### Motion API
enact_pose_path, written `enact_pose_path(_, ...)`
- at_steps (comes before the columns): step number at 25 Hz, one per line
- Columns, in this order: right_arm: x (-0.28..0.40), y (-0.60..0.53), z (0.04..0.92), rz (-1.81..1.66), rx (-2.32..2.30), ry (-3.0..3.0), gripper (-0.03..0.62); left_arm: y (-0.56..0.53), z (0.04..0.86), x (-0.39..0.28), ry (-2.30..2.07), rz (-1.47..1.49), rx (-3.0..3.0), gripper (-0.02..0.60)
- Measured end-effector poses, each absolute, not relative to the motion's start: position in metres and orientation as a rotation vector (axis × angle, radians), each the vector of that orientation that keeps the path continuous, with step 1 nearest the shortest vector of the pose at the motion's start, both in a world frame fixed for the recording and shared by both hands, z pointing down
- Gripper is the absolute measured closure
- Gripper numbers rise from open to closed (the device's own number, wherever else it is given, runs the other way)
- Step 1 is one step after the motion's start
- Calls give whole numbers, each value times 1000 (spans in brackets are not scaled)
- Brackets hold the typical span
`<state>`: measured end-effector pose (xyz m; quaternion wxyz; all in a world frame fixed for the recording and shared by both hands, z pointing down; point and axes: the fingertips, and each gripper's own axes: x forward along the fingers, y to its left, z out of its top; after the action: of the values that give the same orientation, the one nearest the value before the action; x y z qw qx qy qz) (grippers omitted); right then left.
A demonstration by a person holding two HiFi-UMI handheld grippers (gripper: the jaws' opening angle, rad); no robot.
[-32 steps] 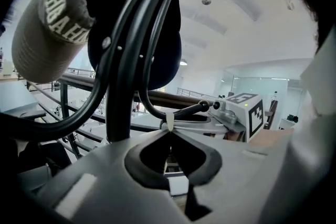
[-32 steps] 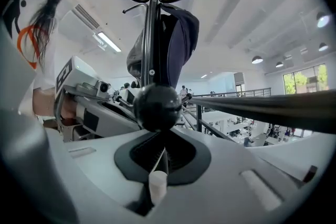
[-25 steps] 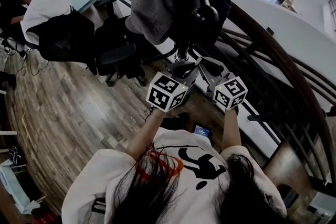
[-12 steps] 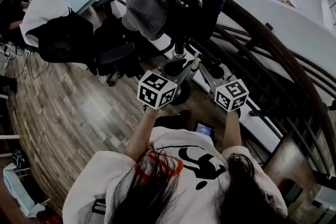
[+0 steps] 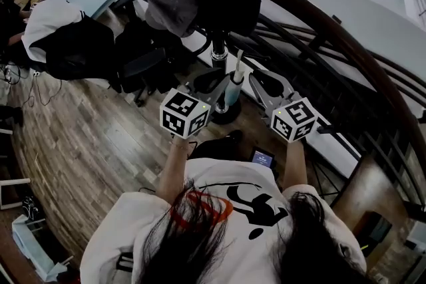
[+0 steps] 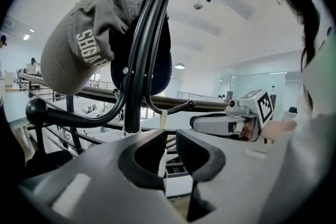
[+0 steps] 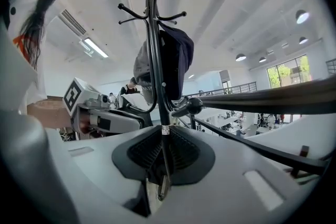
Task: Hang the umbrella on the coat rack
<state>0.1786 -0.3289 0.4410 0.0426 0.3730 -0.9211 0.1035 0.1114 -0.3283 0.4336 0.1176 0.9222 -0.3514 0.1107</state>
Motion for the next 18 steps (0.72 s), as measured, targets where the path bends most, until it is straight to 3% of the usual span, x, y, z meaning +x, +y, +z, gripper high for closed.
enact_pose_path(18, 143, -217, 433, 328, 1178, -2832, 572, -225, 431, 103, -985, 359, 2746, 515)
